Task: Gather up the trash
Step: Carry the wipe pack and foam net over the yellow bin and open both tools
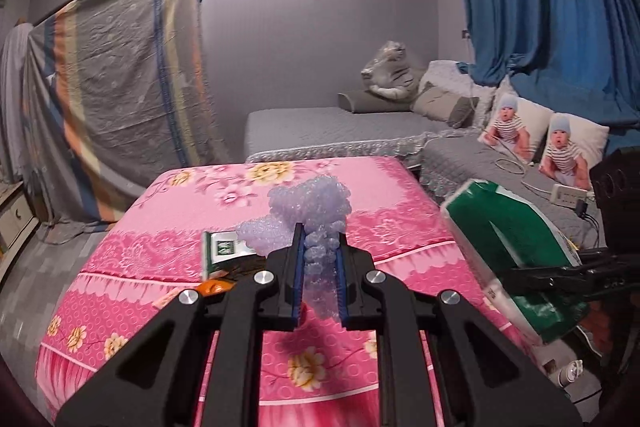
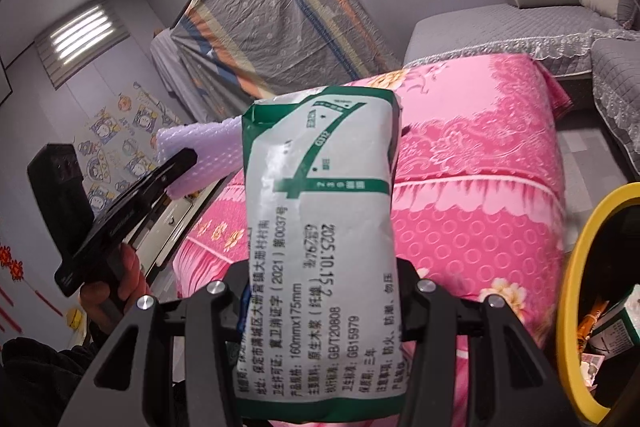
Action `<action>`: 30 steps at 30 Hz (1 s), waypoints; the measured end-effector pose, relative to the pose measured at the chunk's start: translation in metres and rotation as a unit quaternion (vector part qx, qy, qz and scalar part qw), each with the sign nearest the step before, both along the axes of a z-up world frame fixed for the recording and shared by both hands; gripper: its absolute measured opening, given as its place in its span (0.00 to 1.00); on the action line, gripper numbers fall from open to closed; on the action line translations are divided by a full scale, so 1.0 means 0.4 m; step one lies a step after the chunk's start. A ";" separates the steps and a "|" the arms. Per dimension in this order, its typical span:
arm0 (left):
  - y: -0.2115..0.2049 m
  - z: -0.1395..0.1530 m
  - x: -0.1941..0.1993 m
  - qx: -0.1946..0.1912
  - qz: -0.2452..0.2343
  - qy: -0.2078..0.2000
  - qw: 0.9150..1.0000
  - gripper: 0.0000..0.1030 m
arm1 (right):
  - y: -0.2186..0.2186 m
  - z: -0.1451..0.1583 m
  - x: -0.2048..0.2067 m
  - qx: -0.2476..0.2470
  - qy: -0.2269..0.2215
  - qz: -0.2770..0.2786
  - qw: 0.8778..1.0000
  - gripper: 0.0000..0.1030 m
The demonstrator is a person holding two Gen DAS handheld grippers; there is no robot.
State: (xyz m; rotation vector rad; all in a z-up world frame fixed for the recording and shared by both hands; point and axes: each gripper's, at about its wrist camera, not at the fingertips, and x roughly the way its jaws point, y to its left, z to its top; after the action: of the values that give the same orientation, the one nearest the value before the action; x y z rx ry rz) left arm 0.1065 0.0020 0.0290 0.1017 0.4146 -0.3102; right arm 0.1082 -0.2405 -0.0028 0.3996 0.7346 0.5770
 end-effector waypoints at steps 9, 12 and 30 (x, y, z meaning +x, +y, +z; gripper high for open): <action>-0.126 0.017 -0.001 0.005 -0.060 -0.008 0.998 0.12 | -0.131 0.008 -0.025 0.010 -0.015 -0.071 0.997 0.45; -0.173 0.023 -0.002 0.010 -0.083 -0.011 0.996 0.12 | -0.178 0.008 -0.037 0.011 -0.018 -0.099 0.995 0.45; -0.499 0.012 -0.023 0.020 -0.211 -0.027 0.977 0.12 | -0.444 -0.060 -0.129 -0.002 -0.010 -0.272 0.962 0.45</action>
State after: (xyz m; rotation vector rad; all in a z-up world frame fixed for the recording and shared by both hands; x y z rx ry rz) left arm 0.0973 -0.1977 0.0336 0.2391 0.3430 -0.7164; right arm 0.0564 -0.4181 -0.0270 0.5655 0.5719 0.0592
